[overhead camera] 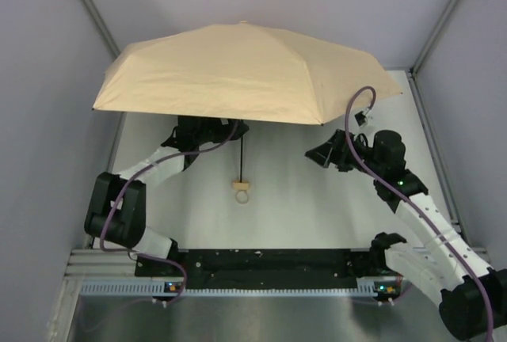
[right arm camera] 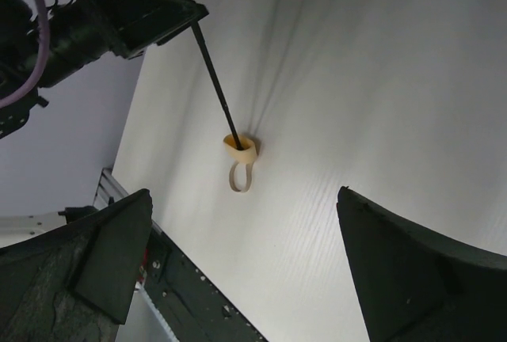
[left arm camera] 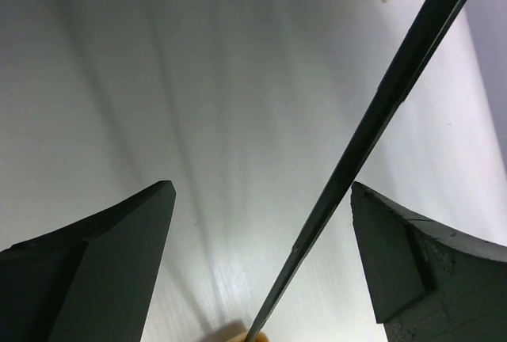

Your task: Put away the umbrella

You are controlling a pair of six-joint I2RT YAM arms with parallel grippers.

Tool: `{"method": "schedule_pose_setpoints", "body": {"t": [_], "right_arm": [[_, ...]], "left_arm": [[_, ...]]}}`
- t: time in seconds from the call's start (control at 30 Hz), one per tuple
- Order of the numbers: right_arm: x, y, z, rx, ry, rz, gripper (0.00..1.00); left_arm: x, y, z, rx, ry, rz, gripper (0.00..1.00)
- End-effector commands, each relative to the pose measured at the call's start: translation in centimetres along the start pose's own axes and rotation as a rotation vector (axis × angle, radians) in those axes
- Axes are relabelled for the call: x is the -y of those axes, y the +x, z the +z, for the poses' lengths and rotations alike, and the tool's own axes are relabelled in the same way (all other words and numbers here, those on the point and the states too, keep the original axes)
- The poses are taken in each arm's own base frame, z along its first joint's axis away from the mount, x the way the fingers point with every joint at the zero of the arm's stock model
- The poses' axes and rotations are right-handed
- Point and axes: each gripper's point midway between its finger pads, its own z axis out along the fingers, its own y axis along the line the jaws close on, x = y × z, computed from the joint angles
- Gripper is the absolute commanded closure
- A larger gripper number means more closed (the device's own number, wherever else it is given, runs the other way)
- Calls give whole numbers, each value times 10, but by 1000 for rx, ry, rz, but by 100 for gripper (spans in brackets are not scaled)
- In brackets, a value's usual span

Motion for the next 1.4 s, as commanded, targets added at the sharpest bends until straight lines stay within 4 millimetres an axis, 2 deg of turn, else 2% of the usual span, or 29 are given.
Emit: {"method": "schedule_pose_setpoints", "body": {"t": [0.0,0.1,0.13,0.27,0.33,0.4,0.57,0.67,0.77,0.93,1.1,1.2,1.27,1.37], "right_arm": [[-28,-17,3,43,-104,-45,1],[-31,-18,3,44,-113,-44,1],[-32,-18,3,44,-118,-44,2],[-32,-19,6,49,-116,-18,4],[-34,-18,10,40,-116,7,8],[-38,-21,12,35,-119,28,14],[-57,-37,6,47,-125,84,23],[-79,-56,-6,73,-144,125,26],[-105,-69,-13,75,-175,192,25],[-148,-90,-19,87,-150,269,21],[-180,-108,-5,96,-148,296,20],[-201,-114,9,75,-177,279,20],[-212,-125,11,91,-195,259,20],[-217,-139,18,120,-184,196,19]], "left_arm": [[42,-30,14,53,199,22,3],[48,-22,20,39,237,8,10],[53,-19,22,36,258,-1,17],[75,-9,27,-2,327,-42,56],[86,-11,21,-1,342,-56,75],[95,-17,9,6,337,-65,100],[123,-37,-30,-12,353,-171,100],[135,-32,-52,-96,348,-261,100],[148,-27,-73,-171,335,-345,100],[170,-39,-111,-165,266,-313,100],[188,-52,-136,-153,248,-245,100],[202,-69,-151,-94,278,-205,100],[207,-78,-153,-75,291,-189,100],[212,-74,-150,-94,300,-166,100]]}}
